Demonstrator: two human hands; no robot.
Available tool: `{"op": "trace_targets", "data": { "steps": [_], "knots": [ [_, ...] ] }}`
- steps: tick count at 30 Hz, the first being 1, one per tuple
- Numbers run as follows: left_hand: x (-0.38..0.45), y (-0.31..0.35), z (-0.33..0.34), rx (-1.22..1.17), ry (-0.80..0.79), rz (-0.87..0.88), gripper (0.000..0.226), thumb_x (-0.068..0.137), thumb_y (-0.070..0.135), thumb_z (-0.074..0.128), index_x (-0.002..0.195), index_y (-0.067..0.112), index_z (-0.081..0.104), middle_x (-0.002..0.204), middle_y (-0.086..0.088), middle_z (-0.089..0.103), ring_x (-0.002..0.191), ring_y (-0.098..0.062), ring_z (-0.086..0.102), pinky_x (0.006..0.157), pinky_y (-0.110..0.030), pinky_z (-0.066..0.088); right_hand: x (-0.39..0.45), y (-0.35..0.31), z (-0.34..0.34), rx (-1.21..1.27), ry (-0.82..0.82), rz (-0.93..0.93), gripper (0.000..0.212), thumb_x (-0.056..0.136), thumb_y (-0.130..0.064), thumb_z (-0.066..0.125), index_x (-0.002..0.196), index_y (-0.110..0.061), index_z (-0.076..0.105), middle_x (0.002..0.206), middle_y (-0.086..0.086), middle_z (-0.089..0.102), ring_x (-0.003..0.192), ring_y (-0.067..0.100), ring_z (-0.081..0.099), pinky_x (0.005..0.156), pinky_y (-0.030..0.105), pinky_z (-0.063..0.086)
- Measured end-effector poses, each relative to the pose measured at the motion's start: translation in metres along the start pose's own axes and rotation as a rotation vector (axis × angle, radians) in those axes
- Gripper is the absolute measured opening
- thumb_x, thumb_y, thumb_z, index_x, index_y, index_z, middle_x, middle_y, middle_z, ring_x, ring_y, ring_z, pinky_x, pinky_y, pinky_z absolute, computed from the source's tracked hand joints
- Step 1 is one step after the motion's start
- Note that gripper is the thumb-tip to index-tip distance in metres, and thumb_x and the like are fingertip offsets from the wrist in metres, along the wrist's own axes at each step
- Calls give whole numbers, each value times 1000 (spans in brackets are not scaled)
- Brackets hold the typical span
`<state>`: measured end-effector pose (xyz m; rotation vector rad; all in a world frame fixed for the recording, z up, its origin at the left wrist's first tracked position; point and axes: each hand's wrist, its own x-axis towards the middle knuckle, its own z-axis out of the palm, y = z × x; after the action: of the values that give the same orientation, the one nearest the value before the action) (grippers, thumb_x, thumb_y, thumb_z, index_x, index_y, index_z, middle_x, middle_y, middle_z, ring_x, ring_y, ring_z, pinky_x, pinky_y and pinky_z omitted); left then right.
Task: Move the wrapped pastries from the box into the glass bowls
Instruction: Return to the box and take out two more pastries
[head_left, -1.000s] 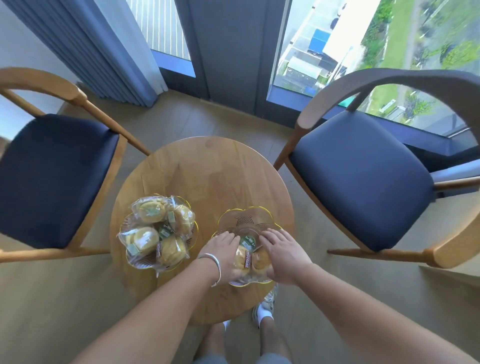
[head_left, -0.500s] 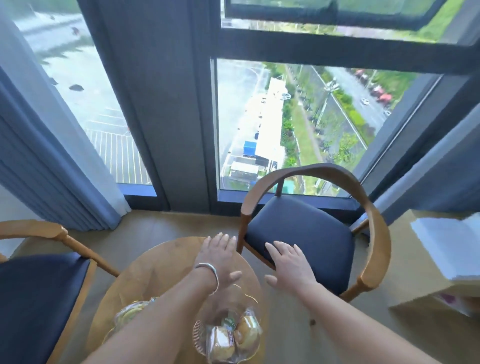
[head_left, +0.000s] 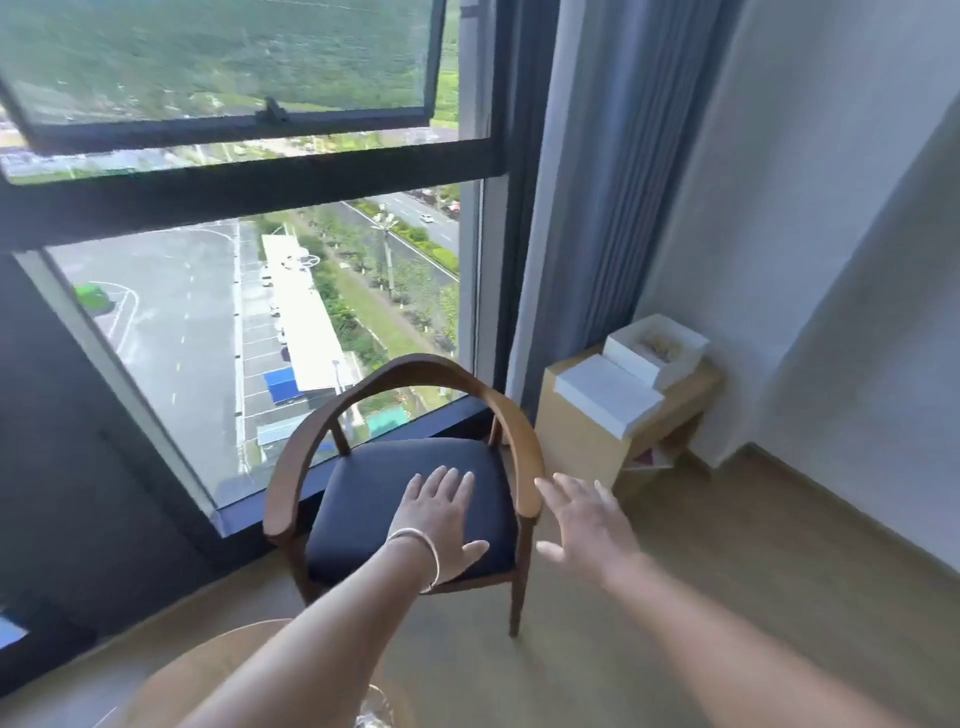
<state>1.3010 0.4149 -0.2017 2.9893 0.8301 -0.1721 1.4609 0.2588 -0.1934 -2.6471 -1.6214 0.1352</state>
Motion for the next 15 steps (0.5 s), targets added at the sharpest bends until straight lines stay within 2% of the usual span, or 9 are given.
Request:
{"op": "trace_targets", "data": {
  "steps": [8,15],
  "knots": [
    [90,155,-20,17,35,372,92,89,63,44,154,18,-5,163,-5,4,148,-23,-2,120,-44,0,-61,157,-7,-24,-5,416,84,85,-56,57,154,-29,16,159,3,21,146,16,18,119,43,8],
    [158,241,-29,73,49,524,92,89,64,42,153,19,-6,163,-5,5,148,-23,-1,120,-44,2,-68,242,-4,30,59,543,84,84,-55,58,153,-29,19,158,4,25,145,17,20,119,44,10]
  ]
}}
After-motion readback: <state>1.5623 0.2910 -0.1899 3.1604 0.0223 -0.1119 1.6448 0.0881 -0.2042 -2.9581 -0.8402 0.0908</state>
